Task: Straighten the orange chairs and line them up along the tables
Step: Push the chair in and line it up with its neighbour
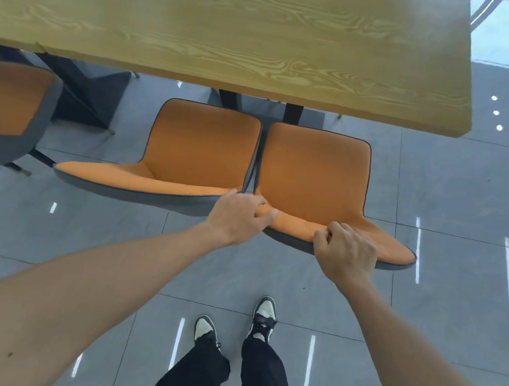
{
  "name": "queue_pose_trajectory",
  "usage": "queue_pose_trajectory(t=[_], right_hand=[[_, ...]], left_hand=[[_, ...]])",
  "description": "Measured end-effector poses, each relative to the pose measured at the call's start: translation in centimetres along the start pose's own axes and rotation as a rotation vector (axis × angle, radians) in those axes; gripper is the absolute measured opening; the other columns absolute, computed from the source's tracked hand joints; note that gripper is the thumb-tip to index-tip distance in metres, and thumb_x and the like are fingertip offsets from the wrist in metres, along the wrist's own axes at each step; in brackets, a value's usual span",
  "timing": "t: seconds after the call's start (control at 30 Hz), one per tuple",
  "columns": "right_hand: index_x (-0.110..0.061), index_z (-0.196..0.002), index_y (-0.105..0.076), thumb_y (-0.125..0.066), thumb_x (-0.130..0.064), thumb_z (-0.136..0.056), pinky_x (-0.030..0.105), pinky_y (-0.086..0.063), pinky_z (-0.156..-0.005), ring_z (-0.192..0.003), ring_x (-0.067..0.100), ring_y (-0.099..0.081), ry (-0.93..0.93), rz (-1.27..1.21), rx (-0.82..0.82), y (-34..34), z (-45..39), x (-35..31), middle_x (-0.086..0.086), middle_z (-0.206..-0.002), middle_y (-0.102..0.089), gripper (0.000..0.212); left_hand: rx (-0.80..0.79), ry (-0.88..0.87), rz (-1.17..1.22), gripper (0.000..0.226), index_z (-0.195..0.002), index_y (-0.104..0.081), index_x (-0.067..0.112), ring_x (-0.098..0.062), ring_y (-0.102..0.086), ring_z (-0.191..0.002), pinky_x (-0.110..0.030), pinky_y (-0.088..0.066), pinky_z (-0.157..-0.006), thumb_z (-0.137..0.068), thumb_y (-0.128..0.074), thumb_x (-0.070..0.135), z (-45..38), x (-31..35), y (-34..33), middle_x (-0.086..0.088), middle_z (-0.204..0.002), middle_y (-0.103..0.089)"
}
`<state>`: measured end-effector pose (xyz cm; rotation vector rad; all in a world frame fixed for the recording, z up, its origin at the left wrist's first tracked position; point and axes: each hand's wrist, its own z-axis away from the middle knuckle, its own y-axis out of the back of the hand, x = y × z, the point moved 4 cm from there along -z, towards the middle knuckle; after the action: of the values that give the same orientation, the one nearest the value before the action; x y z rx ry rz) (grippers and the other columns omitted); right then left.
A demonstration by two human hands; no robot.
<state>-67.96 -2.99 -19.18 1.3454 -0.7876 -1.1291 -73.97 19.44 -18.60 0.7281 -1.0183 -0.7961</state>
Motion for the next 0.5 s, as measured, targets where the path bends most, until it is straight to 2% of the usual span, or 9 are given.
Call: queue_pose_trajectory(t=[0.07, 0.13, 0.2, 0.27, 0.3, 0.37, 0.43, 0.5], right_hand=[[-0.021, -0.064, -0.046, -0.038, -0.043, -0.09, 0.034, -0.036, -0.064, -0.072, 0.025, -0.056, -0.004, -0.018, -0.068, 0.3, 0.1, -0.1, -0.004, -0.07, -0.057, 0.034], [-0.023, -0.074, -0.054, -0.034, -0.06, -0.091, 0.039, -0.043, -0.078, -0.08, 0.025, -0.059, 0.046, -0.038, -0.129, 0.6, 0.3, -0.7, -0.003, -0.08, -0.063, 0.046], [-0.024, -0.086, -0.059, -0.033, -0.078, -0.086, 0.041, -0.043, -0.088, -0.085, 0.023, -0.06, 0.191, -0.02, -0.171, 0.7, 0.3, -2.8, -0.004, -0.086, -0.065, 0.06], [-0.023, -0.097, -0.059, -0.041, -0.085, -0.079, 0.04, -0.045, -0.086, -0.089, 0.022, -0.061, 0.329, 0.041, -0.242, 0.2, 0.2, -5.7, -0.004, -0.093, -0.065, 0.066], [-0.022, -0.103, -0.058, -0.048, -0.08, -0.079, 0.04, -0.047, -0.083, -0.092, 0.024, -0.061, 0.36, 0.082, -0.278, -0.2, 0.2, -6.8, -0.003, -0.098, -0.065, 0.064], [-0.019, -0.109, -0.054, -0.059, -0.059, -0.083, 0.041, -0.048, -0.08, -0.098, 0.028, -0.06, 0.347, 0.157, -0.308, -1.1, 0.1, -8.6, 0.0, -0.107, -0.064, 0.047], [-0.018, -0.107, -0.051, -0.062, -0.037, -0.085, 0.039, -0.046, -0.073, -0.096, 0.031, -0.06, 0.283, 0.195, -0.314, -1.5, -0.2, -9.5, 0.002, -0.104, -0.063, 0.031], [-0.018, -0.102, -0.051, -0.061, -0.027, -0.083, 0.036, -0.04, -0.067, -0.093, 0.031, -0.061, 0.228, 0.2, -0.342, -1.8, -0.6, -9.9, 0.002, -0.097, -0.062, 0.024]], left_hand=[[0.106, 0.022, -0.131, 0.056, -0.127, -0.067, 0.014, -0.026, -0.06, -0.119, -0.048, -0.036, -0.112, -0.095, -0.051, 0.058, 0.8, -2.3, 2.1, -0.003, -0.123, -0.071], [0.099, 0.084, -0.224, 0.065, -0.139, -0.058, 0.016, -0.026, -0.049, -0.136, -0.05, -0.031, -0.117, -0.091, -0.058, 0.059, 1.8, -4.9, 3.7, -0.003, -0.139, -0.062], [0.047, 0.14, -0.312, 0.071, -0.143, -0.053, 0.018, -0.025, -0.047, -0.137, -0.048, -0.03, -0.115, -0.087, -0.064, 0.059, 2.6, -7.7, 4.5, -0.002, -0.141, -0.059], [0.009, 0.122, -0.409, 0.068, -0.14, -0.054, 0.019, -0.023, -0.052, -0.129, -0.042, -0.035, -0.11, -0.084, -0.068, 0.055, 2.8, -10.1, 4.9, -0.002, -0.135, -0.062], [-0.005, 0.091, -0.443, 0.063, -0.137, -0.055, 0.019, -0.023, -0.056, -0.124, -0.04, -0.039, -0.106, -0.083, -0.07, 0.049, 2.7, -11.0, 5.0, -0.001, -0.131, -0.064], [-0.034, 0.038, -0.486, 0.051, -0.13, -0.058, 0.02, -0.025, -0.062, -0.113, -0.039, -0.046, -0.095, -0.081, -0.069, 0.032, 2.2, -12.3, 5.1, -0.001, -0.122, -0.066], [-0.062, 0.031, -0.494, 0.042, -0.122, -0.06, 0.02, -0.026, -0.065, -0.103, -0.038, -0.047, -0.083, -0.081, -0.067, 0.025, 1.8, -13.2, 5.4, -0.001, -0.113, -0.067], [-0.047, 0.019, -0.498, 0.031, -0.113, -0.061, 0.021, -0.026, -0.065, -0.096, -0.037, -0.042, -0.074, -0.082, -0.066, 0.026, 1.4, -13.7, 5.5, 0.0, -0.104, -0.067]])
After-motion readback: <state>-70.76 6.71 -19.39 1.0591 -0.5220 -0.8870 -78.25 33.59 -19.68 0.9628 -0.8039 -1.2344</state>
